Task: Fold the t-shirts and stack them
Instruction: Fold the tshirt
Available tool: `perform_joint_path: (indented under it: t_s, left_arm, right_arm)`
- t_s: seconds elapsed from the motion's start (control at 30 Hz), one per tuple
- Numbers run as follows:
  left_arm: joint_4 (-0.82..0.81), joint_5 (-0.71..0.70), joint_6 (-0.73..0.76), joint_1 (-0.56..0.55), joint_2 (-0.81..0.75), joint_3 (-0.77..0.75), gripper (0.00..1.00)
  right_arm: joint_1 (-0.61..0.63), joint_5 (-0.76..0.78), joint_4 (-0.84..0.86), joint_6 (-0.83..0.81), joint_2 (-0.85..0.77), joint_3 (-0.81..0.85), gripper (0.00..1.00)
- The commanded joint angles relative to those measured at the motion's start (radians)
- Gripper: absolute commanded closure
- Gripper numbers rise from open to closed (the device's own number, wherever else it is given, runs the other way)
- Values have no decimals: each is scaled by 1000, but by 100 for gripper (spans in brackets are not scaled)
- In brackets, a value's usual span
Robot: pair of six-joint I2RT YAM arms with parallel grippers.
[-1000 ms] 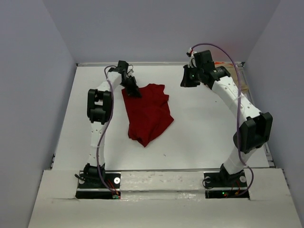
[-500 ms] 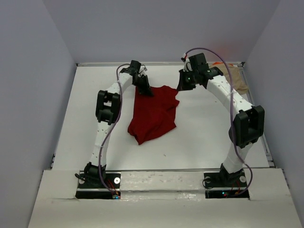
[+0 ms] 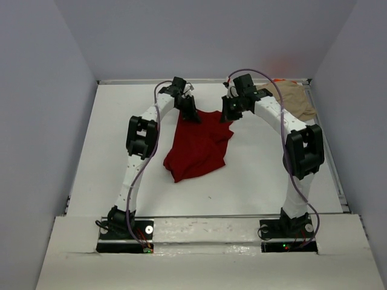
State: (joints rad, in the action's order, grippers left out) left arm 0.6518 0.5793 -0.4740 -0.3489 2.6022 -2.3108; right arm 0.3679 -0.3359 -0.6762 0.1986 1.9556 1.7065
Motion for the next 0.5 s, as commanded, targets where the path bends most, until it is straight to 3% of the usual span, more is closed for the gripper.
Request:
perform_joint_path:
  t_s: [0.0, 0.47]
  left_arm:
    - [23, -33, 5, 57, 45, -35, 100]
    - [20, -38, 6, 88, 12, -55, 99]
  right_arm:
    - [2, -31, 24, -8, 5, 36, 100]
    - [2, -6, 17, -33, 35, 19, 100]
